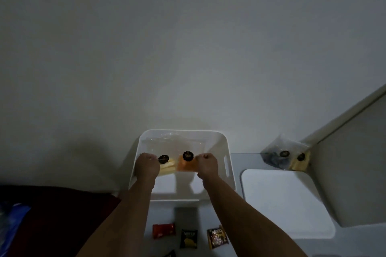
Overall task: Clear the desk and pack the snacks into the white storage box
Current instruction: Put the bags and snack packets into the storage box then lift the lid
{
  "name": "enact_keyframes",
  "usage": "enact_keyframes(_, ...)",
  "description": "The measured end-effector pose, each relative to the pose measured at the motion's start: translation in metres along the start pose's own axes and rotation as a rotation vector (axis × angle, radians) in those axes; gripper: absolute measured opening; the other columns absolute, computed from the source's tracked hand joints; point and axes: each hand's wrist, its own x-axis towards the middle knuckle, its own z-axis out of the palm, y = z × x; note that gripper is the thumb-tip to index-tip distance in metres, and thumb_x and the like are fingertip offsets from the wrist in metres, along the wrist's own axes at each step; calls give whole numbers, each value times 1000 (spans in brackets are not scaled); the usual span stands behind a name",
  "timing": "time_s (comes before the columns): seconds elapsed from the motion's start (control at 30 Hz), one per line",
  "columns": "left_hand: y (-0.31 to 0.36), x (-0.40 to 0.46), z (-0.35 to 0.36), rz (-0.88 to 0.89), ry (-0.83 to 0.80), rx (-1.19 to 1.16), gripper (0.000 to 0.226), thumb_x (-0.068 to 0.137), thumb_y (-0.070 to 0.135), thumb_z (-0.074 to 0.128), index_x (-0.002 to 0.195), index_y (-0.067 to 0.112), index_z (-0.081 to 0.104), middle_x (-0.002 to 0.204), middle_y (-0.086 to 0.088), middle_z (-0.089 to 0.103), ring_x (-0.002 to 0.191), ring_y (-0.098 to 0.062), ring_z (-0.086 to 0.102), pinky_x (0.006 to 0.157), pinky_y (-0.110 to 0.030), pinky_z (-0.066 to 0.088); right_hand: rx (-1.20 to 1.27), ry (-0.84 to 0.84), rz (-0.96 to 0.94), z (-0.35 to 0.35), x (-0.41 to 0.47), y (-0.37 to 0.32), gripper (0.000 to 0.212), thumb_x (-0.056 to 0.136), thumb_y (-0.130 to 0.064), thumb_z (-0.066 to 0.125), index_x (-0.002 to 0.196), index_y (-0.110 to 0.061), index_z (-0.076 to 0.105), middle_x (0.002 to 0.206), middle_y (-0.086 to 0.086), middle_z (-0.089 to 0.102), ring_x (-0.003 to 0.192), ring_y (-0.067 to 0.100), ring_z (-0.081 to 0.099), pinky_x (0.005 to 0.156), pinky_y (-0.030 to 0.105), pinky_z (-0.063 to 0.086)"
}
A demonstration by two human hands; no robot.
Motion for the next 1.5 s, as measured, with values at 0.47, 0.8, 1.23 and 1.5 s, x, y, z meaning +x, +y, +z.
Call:
enact_keyframes(0.47,-8,41,52,-199,58,-244,62,85,22,62,142,3,49,139,-15,58,122,-36,60,102,-50,53,-250,34,42,44,72,29,13,86,-13,59,90,-3,66,82,6,64,81,23,60,72,29,45)
enact_keyframes(0.8,22,-42,35,-115,88,-279,46,95,14,56,140,9,51,124,-10,63,119,-34,58,102,-43,49,-265,-104,-36,-9,15,-6,47,95,-17,63,139,0,58,141,17,61,132,32,57,110,35,43)
enact_keyframes(1.23,100,-181,122,244,-185,-79,27,92,22,55,114,20,70,118,-6,71,107,-33,65,99,-46,54,-13,85,-340,-190,-20,-30,20,87,-24,61,94,-17,79,88,-3,77,88,19,71,90,49,61)
enact_keyframes(1.5,106,-234,235,287,-386,29,37,91,17,63,128,15,61,123,-12,67,108,-33,64,96,-38,52,-15,304,-231,-336,18,3,18,93,-11,60,80,-19,70,84,2,70,82,20,63,74,27,45)
